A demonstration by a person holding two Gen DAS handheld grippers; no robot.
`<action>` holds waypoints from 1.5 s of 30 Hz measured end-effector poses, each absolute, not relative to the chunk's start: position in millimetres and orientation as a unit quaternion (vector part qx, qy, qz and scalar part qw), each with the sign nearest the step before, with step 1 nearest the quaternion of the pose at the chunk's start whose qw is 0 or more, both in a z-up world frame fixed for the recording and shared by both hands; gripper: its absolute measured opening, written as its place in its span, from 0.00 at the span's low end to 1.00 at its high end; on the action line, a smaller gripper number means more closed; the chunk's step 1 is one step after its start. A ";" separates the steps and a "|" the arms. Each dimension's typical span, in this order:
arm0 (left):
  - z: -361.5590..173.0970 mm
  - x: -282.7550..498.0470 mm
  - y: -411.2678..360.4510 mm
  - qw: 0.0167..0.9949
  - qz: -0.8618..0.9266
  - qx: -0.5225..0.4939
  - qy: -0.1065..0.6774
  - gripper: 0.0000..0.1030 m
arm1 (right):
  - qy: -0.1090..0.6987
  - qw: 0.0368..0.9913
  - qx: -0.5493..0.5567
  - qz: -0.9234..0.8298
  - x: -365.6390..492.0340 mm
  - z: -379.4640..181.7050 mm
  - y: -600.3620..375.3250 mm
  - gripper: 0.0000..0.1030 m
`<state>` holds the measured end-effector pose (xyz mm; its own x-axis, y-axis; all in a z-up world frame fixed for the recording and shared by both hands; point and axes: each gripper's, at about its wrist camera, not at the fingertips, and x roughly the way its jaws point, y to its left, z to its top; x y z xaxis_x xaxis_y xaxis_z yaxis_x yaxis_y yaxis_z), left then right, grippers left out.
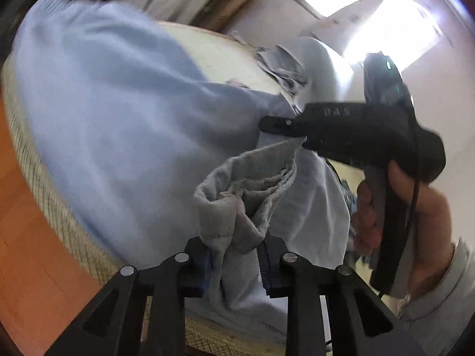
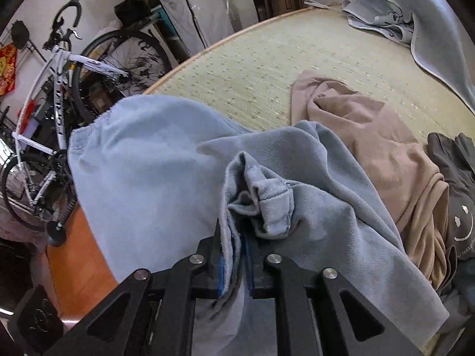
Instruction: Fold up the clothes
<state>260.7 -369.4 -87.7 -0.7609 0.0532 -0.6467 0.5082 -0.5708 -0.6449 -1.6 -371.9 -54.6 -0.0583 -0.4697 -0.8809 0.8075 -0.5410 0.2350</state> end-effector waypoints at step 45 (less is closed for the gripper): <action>-68.8 385.8 -602.5 0.272 -0.780 0.145 0.545 0.80 | 0.143 0.392 0.431 -0.800 -2.1 11.9 -193.4 0.50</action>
<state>385.8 -602.5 -68.8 -0.8103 -0.2662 -0.5220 0.5818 -0.2585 -0.7712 -2.1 -193.4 11.9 -0.3214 -0.5041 -0.8016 0.7509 -0.6514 0.1087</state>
